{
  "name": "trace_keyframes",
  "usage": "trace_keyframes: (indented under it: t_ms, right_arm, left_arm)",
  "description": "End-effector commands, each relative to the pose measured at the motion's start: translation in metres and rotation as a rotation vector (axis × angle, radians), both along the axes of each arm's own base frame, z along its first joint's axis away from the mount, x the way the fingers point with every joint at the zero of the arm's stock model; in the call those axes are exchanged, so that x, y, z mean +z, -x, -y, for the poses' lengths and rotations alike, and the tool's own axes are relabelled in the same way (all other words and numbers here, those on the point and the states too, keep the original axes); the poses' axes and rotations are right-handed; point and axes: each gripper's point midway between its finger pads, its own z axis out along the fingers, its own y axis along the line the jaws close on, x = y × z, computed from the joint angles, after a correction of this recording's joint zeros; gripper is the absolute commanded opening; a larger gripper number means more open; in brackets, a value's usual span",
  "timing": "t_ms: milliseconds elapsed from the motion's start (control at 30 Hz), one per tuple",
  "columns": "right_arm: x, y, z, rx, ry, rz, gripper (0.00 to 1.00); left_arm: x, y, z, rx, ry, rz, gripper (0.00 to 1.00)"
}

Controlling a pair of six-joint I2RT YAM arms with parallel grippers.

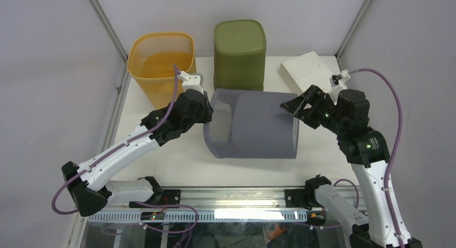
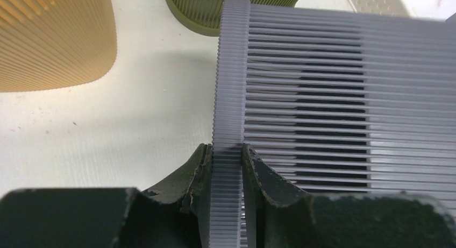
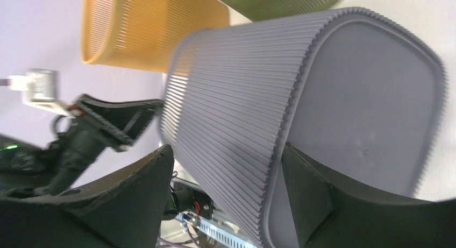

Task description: Turn the large container upside down

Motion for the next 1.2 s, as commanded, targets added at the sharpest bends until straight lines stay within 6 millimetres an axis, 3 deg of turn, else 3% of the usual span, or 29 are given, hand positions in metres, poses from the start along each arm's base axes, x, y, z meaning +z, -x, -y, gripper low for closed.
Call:
trace_keyframes:
  t_ms: [0,167,500,767,967,1167]
  right_arm:
    - [0.104,0.004,-0.031,0.188,-0.138,0.314,0.76]
    - [0.107,-0.010,-0.037,0.204,-0.137,0.334,0.76]
    - [0.073,-0.047,-0.049,0.174,-0.193,0.265,0.79]
    - [0.100,-0.065,-0.057,0.180,-0.221,0.300,0.84]
    - [0.090,-0.070,-0.049,0.126,-0.170,0.251,0.84]
    - [0.084,-0.066,-0.026,0.032,-0.062,0.240,0.85]
  left_arm:
    - [-0.003,0.007,0.048,-0.151,0.090,-0.027,0.18]
    - [-0.002,-0.005,0.058,-0.146,0.095,-0.003,0.20]
    - [-0.025,-0.012,0.065,-0.140,0.062,-0.029,0.22]
    - [-0.046,-0.013,0.066,-0.140,0.028,-0.063,0.23]
    - [-0.059,-0.012,0.069,-0.142,0.030,-0.084,0.23]
    - [-0.064,-0.015,0.084,-0.174,0.053,-0.093,0.25]
